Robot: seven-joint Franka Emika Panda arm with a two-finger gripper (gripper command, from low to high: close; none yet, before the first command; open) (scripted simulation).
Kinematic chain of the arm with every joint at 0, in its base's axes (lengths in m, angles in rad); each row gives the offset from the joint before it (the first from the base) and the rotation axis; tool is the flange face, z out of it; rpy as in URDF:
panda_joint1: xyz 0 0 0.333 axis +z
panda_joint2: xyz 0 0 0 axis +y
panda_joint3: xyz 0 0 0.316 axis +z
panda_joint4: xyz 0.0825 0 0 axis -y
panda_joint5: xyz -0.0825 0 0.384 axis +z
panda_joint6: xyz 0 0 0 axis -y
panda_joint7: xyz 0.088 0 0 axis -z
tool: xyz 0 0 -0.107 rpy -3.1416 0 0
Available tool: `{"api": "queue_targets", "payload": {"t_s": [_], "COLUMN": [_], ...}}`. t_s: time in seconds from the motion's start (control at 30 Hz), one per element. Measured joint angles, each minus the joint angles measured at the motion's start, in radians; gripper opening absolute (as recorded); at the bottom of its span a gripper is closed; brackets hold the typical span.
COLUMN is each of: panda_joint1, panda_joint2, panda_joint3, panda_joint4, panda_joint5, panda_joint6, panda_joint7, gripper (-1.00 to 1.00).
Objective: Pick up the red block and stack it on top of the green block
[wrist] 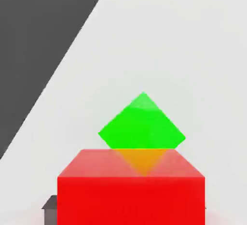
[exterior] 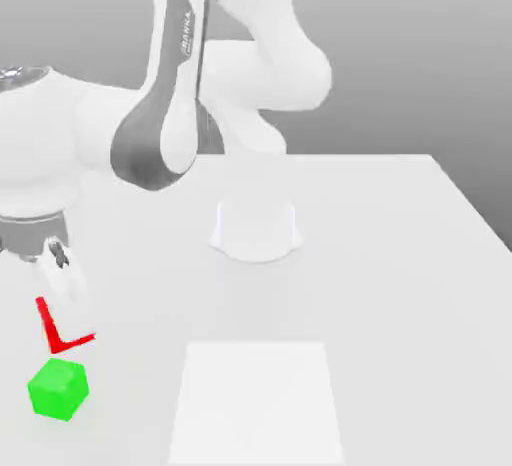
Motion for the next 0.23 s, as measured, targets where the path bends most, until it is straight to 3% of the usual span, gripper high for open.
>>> {"api": "queue_targets", "payload": {"t_s": [0.1, 0.13, 0.23], "panda_joint1": [-0.02, -0.028, -0.028], "panda_joint2": [0.102, 0.128, 0.128], "panda_joint3": [0.024, 0.034, 0.034], "panda_joint4": [0.011, 0.013, 0.013], "panda_joint5": [0.052, 0.062, 0.062], "panda_joint6": [0.087, 0.112, 0.112], "panda_joint7": [-0.024, -0.03, -0.03], "gripper": [-1.0, 1.0, 1.0]}}
